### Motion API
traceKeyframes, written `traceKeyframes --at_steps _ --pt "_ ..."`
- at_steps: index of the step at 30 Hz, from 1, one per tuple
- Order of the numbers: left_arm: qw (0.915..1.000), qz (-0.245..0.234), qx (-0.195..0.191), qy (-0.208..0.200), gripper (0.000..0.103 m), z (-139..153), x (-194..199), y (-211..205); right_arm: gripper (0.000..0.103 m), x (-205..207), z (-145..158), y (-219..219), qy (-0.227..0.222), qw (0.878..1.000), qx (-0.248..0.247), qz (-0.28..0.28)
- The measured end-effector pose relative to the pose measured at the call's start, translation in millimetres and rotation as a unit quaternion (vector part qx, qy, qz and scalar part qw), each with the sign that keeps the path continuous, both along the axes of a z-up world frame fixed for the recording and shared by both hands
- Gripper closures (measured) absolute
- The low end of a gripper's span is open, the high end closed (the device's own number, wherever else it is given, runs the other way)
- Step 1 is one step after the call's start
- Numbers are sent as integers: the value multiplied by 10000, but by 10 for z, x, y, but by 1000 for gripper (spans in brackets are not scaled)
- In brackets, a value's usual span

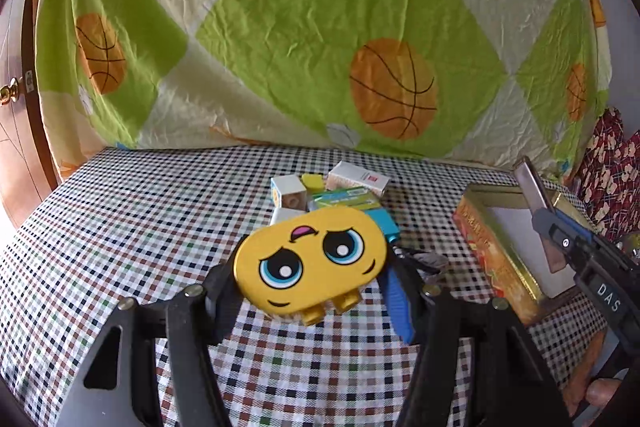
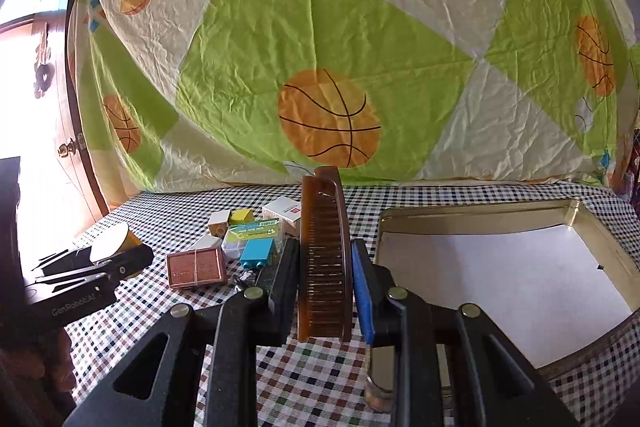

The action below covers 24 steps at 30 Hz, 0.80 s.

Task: Organize rigid objects
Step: 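Grasp the yellow face block with the left tool while the right tool carries the comb to the tray, then lower the comb into the tray and open the right tool while the left tool places the yellow block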

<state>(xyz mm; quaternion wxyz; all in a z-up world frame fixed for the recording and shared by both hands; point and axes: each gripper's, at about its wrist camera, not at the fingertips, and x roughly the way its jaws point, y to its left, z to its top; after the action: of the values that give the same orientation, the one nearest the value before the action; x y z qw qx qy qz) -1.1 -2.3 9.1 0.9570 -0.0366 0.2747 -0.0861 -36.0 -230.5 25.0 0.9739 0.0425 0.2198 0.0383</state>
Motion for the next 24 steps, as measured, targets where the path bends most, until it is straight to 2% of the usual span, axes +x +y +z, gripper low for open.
traceKeyframes --at_steps 10,14,18,24 --pt "9986 -491 -11 -168 43 150 -23 -556 75 -88 38 -624 -125 9973 23 -718" --pt "9966 -797 -62 -215 43 191 11 -901 75 -126 38 -927 -133 9937 -160 -1101" --pt "9934 -1116 31 -263 43 211 26 -1294 76 -124 -3 -1303 -14 9874 -325 -1547" --pt "9894 -1437 203 -88 43 138 109 -1870 75 -89 -72 -1758 292 9778 -255 -2059"
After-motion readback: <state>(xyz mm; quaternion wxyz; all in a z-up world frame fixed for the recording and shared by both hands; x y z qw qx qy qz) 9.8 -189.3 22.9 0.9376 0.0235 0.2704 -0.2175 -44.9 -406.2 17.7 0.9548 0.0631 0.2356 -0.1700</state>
